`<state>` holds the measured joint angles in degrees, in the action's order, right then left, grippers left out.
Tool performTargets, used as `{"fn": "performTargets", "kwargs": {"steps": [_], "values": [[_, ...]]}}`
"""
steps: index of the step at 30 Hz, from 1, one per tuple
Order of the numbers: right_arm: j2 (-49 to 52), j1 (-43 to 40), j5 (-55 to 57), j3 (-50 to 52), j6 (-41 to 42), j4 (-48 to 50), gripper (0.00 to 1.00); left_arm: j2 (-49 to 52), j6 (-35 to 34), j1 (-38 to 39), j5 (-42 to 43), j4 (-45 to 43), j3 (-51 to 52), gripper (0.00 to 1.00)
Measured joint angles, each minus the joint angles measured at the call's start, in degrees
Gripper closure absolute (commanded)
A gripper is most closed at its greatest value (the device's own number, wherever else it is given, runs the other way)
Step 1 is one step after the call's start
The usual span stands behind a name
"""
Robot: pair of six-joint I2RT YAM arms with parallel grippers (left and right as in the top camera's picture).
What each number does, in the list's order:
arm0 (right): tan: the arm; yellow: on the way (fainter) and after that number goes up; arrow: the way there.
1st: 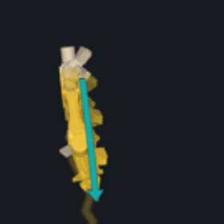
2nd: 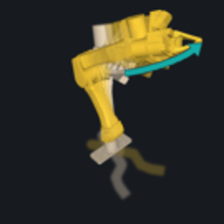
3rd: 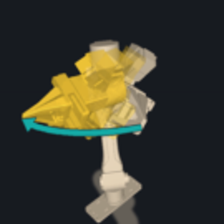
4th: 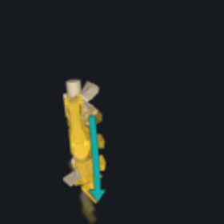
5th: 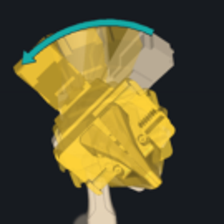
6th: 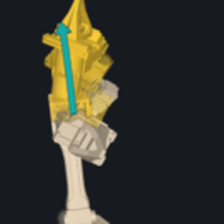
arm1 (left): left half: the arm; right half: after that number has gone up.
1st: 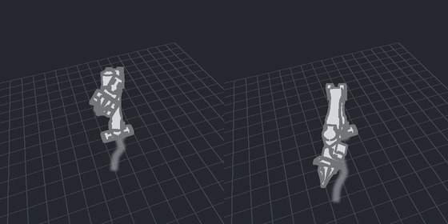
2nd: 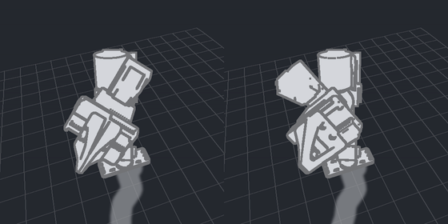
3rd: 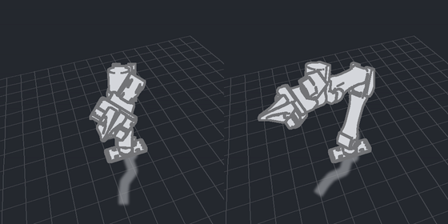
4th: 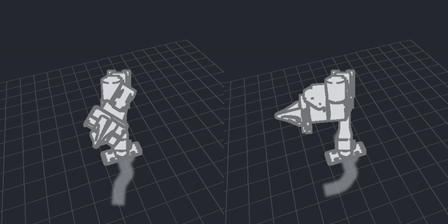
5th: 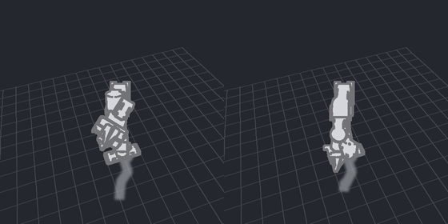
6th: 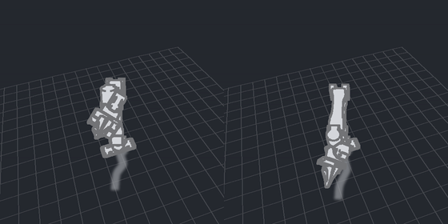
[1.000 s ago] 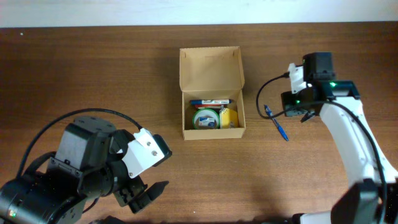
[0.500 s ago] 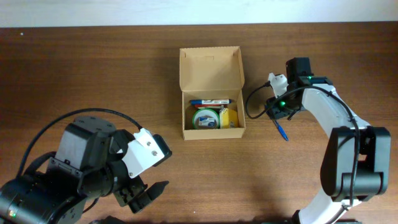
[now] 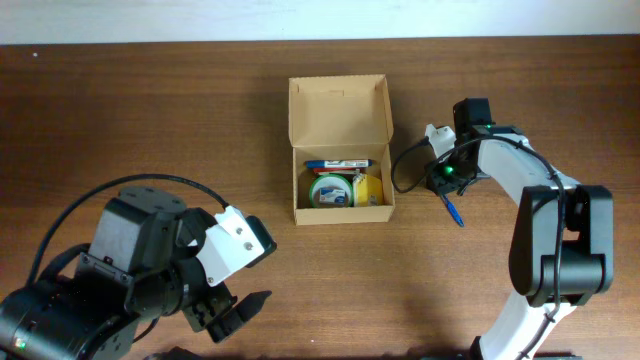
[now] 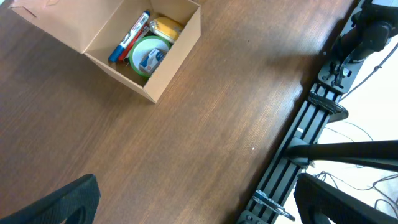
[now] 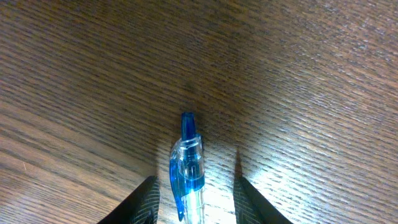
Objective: Pack container
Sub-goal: 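Grasp the blue pen with the right gripper, then lower the blue pen into the box beside the marker and release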
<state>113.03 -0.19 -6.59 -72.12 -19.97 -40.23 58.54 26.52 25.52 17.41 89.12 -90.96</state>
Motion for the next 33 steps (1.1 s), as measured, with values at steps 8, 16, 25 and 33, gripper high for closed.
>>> {"fn": "performTargets", "kwargs": {"steps": [8, 16, 25, 33], "values": [[-1.1, 0.1, 0.3, 2.8, -0.4, 5.0, 0.6, 0.0, 0.0, 0.0, 0.0, 0.0, 0.0, 0.0], [-1.6, 2.8, 3.9, 3.6, -0.2, 6.2, 0.77, 0.0, 0.0, 0.0, 0.0, 0.0, 0.0, 0.0], [-1.9, 3.3, 4.4, 2.8, 1.8, 2.7, 0.96, 0.0, 0.0, 0.0, 0.0, 0.0, 0.0, 0.0], [-4.7, 3.4, 5.0, -3.0, 3.5, -8.7, 0.96, 0.0, 0.0, 0.0, 0.0, 0.0, 0.0, 0.0]]}}
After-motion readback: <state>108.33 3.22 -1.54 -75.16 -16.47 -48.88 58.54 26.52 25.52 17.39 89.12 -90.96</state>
